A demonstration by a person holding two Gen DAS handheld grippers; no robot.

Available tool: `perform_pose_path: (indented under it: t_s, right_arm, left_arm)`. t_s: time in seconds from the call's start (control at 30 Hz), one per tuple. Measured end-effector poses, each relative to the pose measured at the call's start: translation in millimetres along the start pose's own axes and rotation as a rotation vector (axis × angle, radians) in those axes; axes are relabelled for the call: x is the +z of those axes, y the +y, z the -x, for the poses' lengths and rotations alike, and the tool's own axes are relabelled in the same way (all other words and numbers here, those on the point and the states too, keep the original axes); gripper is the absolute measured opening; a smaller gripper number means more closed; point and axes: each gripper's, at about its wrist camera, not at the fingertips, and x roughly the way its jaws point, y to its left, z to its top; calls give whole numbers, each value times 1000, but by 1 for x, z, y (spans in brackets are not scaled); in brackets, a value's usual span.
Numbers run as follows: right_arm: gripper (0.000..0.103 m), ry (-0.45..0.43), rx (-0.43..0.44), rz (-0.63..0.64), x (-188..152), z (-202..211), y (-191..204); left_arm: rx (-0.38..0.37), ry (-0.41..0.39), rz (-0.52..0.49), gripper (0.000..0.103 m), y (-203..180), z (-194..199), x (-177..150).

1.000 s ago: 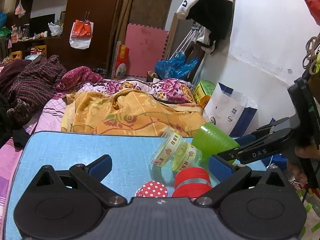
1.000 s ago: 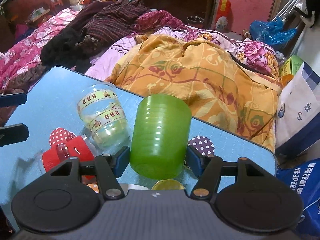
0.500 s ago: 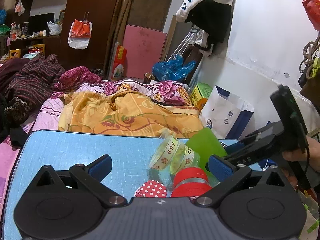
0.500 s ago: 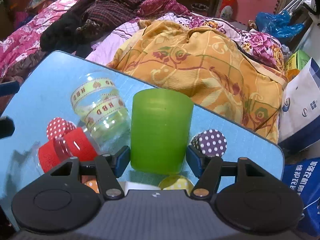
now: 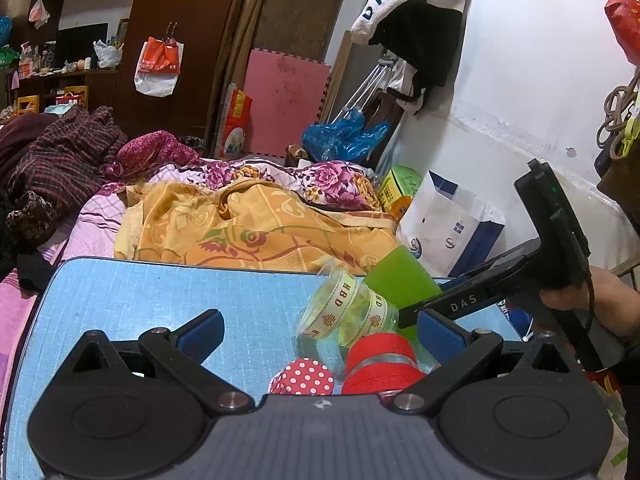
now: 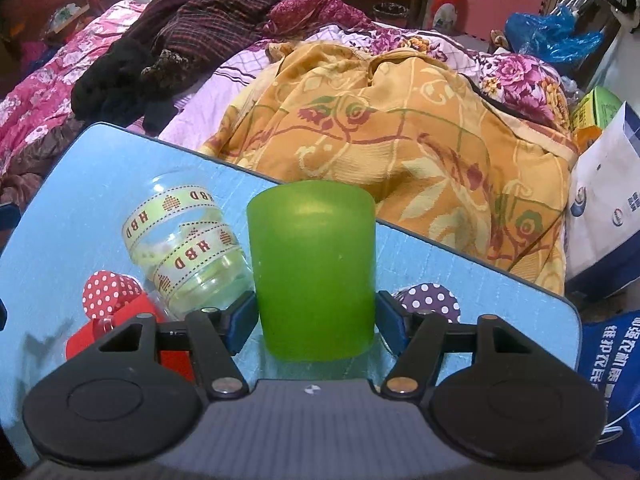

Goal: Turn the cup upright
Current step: 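Lift the green cup with the right gripper off the table, then carry the green cup with the right gripper toward the left gripper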

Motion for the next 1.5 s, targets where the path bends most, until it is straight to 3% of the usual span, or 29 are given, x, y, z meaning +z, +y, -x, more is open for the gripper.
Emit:
perform_pose_path:
  t_s: [0.33,0.6,0.8,0.97,1.3,1.5]
  right_arm:
    - [64,-179,-39,-48,-18,67,6]
    - [64,-283,43,-95,-90,130,62]
    - [64,-229,157,-176,-134,107,95]
    - [64,-161,205,-238,-136,68,102]
    - [66,-126,176,-232,-137,58,128]
    - [81,-153,168,-138,-145,66,143]
  left_arm:
    - [-14,-20,16,103,3,10,-1]
    - [-66,-91,45,103,10,56,-19]
    - [-63,-121,42,103,19,89,-45]
    - [-56,-133,44,103,29,108,-71]
    - [-46,-91,51,103,40,103,-90]
    - [-30,-57,41,103,31,97,-96]
